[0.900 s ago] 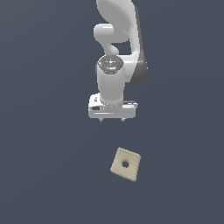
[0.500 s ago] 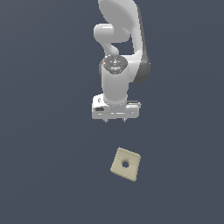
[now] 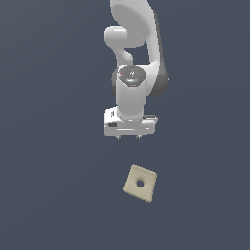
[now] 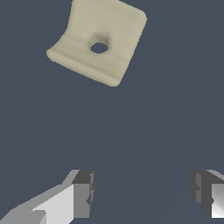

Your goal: Pick up the object and move it to a goal position.

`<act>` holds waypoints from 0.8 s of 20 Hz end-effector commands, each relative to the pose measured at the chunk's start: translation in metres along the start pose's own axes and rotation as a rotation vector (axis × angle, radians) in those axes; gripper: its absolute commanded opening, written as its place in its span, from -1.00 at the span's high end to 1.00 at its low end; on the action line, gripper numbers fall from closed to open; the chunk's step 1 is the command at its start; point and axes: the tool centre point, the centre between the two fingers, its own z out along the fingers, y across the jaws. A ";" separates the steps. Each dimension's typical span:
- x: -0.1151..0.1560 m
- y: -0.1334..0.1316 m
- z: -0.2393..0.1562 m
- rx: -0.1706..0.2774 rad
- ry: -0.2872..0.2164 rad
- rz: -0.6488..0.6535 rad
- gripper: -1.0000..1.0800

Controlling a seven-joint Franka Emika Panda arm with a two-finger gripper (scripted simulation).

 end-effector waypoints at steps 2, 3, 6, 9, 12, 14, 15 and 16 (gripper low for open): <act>0.006 0.001 0.011 -0.035 0.008 -0.017 -0.62; 0.008 0.001 0.015 -0.048 0.012 -0.023 -0.62; 0.016 0.002 0.028 -0.097 0.026 -0.049 -0.62; 0.025 0.003 0.043 -0.159 0.045 -0.085 -0.62; 0.036 0.002 0.059 -0.233 0.071 -0.135 -0.62; 0.044 0.000 0.068 -0.285 0.091 -0.174 -0.62; 0.048 -0.001 0.073 -0.311 0.102 -0.196 -0.62; 0.052 -0.003 0.076 -0.337 0.113 -0.218 -0.62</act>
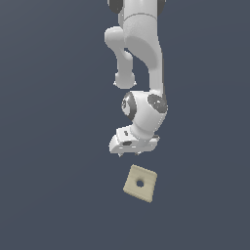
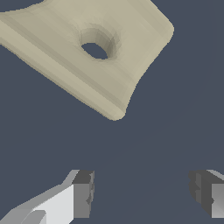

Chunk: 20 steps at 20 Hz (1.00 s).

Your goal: Pick up the object and move it to a goal position.

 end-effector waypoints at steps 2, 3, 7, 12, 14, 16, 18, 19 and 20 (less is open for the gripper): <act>0.014 -0.008 0.012 -0.092 0.045 -0.078 -0.62; 0.019 -0.010 0.015 -0.118 0.059 -0.103 -0.62; 0.037 -0.023 0.020 -0.222 0.120 -0.208 -0.62; 0.060 -0.045 0.019 -0.341 0.202 -0.349 -0.62; 0.068 -0.054 0.016 -0.379 0.231 -0.400 -0.62; 0.075 -0.063 0.013 -0.412 0.258 -0.445 -0.62; 0.081 -0.071 0.010 -0.439 0.280 -0.484 -0.62; 0.083 -0.075 0.008 -0.450 0.290 -0.501 -0.62; 0.085 -0.079 0.007 -0.461 0.299 -0.517 -0.62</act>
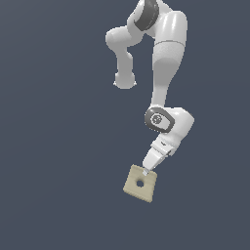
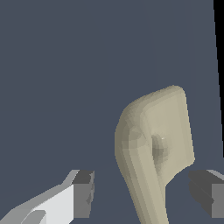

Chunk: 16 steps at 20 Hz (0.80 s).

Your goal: Pick up the object and move it to a goal position.

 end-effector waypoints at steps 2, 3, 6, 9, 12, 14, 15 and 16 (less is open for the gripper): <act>0.013 -0.003 -0.005 -0.037 0.033 -0.051 -0.62; 0.015 -0.004 -0.006 -0.044 0.040 -0.061 -0.62; 0.020 -0.006 -0.009 -0.056 0.052 -0.080 -0.62; 0.020 -0.007 -0.009 -0.055 0.052 -0.079 -0.62; 0.020 -0.006 -0.006 -0.055 0.052 -0.079 -0.62; 0.020 -0.006 -0.003 -0.055 0.052 -0.080 -0.62; 0.021 -0.006 0.000 -0.055 0.053 -0.080 -0.62; 0.021 -0.006 0.004 -0.056 0.053 -0.081 -0.62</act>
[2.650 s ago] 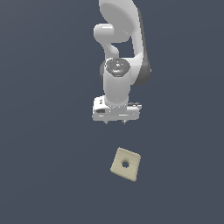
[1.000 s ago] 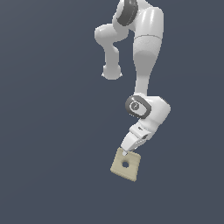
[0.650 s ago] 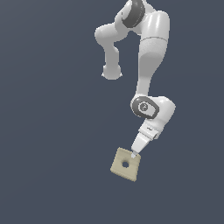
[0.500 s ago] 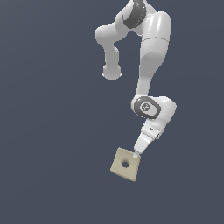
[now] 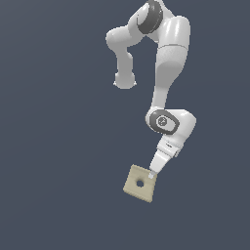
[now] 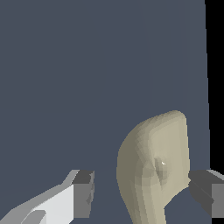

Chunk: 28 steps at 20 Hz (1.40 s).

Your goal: Pick up the object and move it to a goal position.

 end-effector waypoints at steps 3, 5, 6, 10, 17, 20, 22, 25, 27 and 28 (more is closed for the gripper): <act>-0.001 0.000 0.015 -0.001 0.000 -0.002 -0.62; -0.001 0.000 0.020 -0.001 0.000 -0.002 -0.62; 0.000 0.000 0.021 -0.002 0.001 -0.003 -0.62; 0.000 0.000 0.022 -0.003 0.001 -0.003 1.00; 0.000 0.000 0.022 -0.003 0.001 -0.003 1.00; 0.004 0.008 0.016 -0.008 0.009 0.001 1.00; 0.003 0.008 0.016 -0.008 0.009 0.001 1.00; 0.001 0.008 0.014 -0.008 0.009 0.001 1.00; -0.002 0.008 0.013 -0.008 0.009 0.002 1.00; -0.003 0.008 0.012 -0.008 0.009 0.002 1.00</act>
